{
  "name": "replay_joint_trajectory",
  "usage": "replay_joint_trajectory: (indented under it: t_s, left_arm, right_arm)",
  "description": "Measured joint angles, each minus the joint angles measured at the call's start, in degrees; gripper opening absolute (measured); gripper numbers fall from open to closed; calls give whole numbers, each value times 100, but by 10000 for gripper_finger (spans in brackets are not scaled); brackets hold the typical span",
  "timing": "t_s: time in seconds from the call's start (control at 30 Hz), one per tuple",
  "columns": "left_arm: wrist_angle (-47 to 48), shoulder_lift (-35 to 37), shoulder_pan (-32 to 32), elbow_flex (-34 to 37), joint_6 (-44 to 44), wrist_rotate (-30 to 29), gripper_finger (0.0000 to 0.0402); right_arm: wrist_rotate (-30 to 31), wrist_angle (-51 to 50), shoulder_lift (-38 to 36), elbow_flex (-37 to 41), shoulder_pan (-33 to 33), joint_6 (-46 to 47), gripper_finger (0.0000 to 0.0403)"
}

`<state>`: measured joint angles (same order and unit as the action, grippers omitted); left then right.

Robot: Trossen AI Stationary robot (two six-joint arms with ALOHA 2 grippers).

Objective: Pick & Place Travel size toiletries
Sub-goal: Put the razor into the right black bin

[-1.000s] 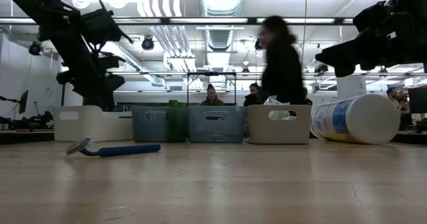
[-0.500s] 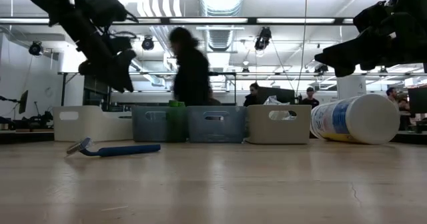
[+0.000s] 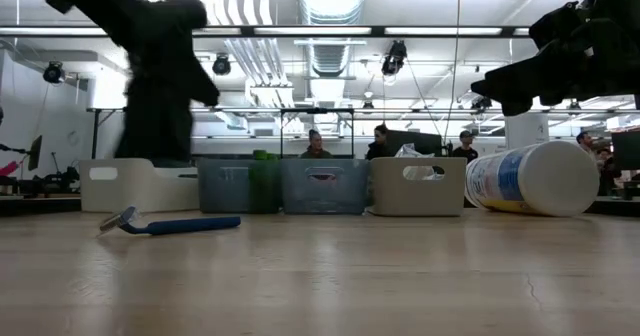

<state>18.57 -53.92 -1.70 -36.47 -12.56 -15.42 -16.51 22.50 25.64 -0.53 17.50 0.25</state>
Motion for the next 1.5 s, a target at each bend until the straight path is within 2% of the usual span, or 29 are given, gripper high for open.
replay_joint_trajectory:
  t_s: [0.23, 0.43, 0.63, 1.07, 1.37, 1.5]
  left_arm:
    - [-401, -404, 1545, 0, -538, -558, 211]
    - [-769, -1136, 2218, 0, -1060, -660, 208]
    - [-1053, -2053, 2304, -151, -1479, -505, 208]
    - [-892, -3947, 2287, -900, -1042, -505, 208]
    - [-899, -4235, 2280, -1039, -804, -665, 208]
    - [-856, -4237, 2280, -992, -1023, -793, 208]
  right_arm:
    - [0, 0, -1, 1, 1, -60, 186]
    - [0, 0, 1, 1, 1, -18, 168]
    - [0, 0, 1, 1, 0, -21, 151]
    - [0, 0, 1, 2, -1, 2, 112]
    - [0, 0, 1, -1, 2, -57, 82]
    - [0, 0, -1, 1, 2, -17, 68]
